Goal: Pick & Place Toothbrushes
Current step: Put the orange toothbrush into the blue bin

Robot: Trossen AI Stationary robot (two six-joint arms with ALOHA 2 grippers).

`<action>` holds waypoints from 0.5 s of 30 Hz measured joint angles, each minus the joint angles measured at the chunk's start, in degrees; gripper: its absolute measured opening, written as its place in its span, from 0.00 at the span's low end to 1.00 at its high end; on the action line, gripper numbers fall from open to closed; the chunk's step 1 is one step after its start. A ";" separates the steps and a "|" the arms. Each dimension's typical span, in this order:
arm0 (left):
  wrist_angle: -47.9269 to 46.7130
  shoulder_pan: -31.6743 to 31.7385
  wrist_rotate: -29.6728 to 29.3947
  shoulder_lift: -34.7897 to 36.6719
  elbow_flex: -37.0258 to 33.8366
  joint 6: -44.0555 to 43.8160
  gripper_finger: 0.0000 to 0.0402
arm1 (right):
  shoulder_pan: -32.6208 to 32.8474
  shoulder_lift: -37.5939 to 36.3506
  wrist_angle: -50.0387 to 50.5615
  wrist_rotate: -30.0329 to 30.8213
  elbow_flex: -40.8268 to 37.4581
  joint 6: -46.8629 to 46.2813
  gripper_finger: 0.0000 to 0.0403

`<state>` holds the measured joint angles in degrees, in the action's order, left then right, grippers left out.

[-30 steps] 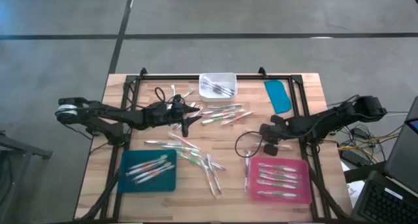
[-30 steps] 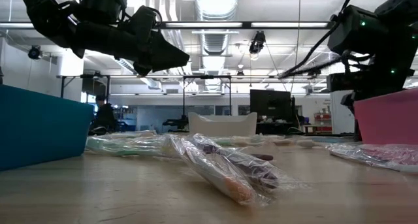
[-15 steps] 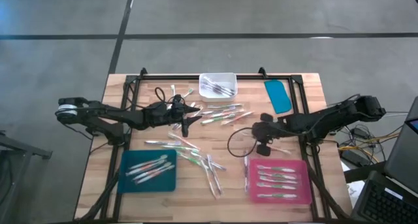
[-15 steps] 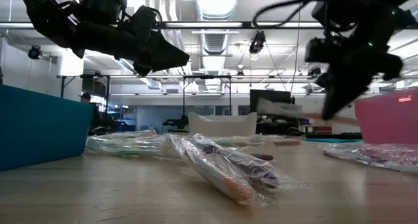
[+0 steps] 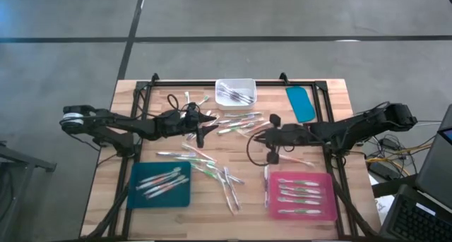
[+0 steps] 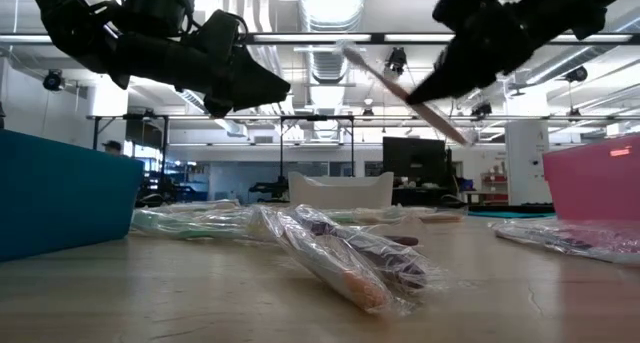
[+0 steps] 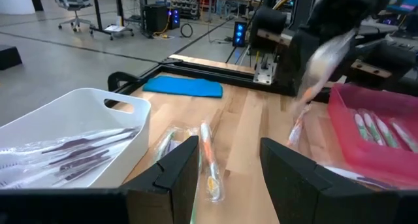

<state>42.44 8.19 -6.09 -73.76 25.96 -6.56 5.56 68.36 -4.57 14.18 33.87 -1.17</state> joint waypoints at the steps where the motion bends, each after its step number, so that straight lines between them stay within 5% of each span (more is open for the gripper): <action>1: 0.04 0.00 0.01 0.00 0.12 -0.36 0.42 | 0.02 0.00 -1.71 0.75 0.00 1.18 0.03; 15: 0.45 -0.04 0.20 0.02 1.62 -2.47 0.42 | -3.88 0.00 -16.58 0.83 -0.02 9.68 0.03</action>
<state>42.88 8.14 -5.89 -73.73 27.57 -9.03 1.68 68.36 -21.15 15.01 33.85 8.51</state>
